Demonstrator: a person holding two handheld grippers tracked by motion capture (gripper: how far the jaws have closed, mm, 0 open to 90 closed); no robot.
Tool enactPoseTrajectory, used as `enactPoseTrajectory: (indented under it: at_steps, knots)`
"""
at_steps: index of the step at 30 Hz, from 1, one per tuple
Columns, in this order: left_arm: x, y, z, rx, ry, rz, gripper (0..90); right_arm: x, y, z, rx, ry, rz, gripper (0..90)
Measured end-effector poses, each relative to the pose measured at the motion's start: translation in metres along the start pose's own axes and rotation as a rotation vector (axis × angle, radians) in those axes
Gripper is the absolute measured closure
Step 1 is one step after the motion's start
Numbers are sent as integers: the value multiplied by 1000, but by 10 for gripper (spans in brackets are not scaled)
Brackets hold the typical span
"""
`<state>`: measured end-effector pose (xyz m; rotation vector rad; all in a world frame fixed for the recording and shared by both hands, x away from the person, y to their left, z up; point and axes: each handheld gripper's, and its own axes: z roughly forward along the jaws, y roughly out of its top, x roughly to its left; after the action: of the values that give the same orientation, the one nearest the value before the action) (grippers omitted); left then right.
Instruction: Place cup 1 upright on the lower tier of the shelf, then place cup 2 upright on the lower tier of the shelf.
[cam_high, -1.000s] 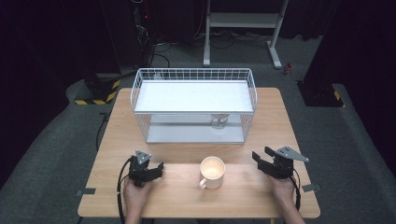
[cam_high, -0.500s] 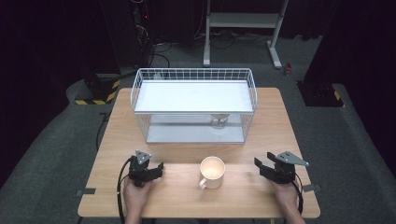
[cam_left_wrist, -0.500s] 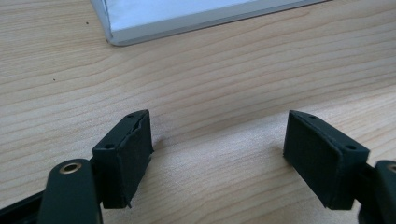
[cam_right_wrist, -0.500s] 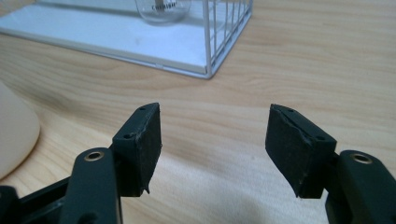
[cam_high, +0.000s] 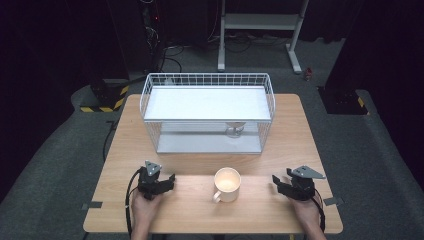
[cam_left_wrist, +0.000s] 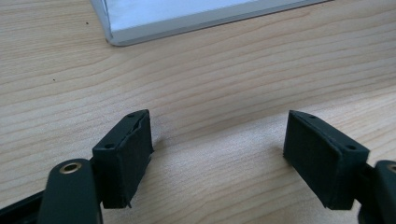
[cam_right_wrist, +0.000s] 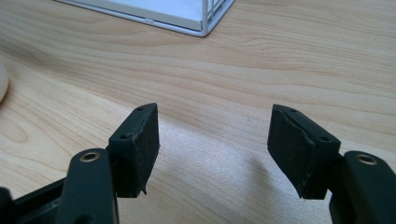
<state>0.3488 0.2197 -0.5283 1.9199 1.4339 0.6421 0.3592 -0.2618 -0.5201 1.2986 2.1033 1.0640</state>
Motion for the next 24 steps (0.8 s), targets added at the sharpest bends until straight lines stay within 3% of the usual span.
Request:
enactPoseTrajectory:
  at_steps: [2,4,9,11,13,16,19,24]
  knots:
    - [0,0,0,0,-1,1,235,0,1,2,30,-3,-20,320]
    - [0,0,0,0,0,1,234,1,3,9,112,15,-36,265]
    - [0,2,0,6,-5,-29,216,3,4,11,118,-2,-51,253]
    - [0,4,-1,24,-21,-17,214,4,4,12,119,-5,-47,248]
    - [-2,2,1,4,-15,-6,215,5,4,12,119,-6,-48,247]
    - [-4,2,-1,-4,-71,-34,205,4,4,12,119,-6,-47,247]
    - [-10,3,-7,-47,-118,-52,194,5,5,12,120,-7,-43,247]
    - [-20,5,-15,-87,-169,-29,187,5,5,12,120,-8,-40,247]
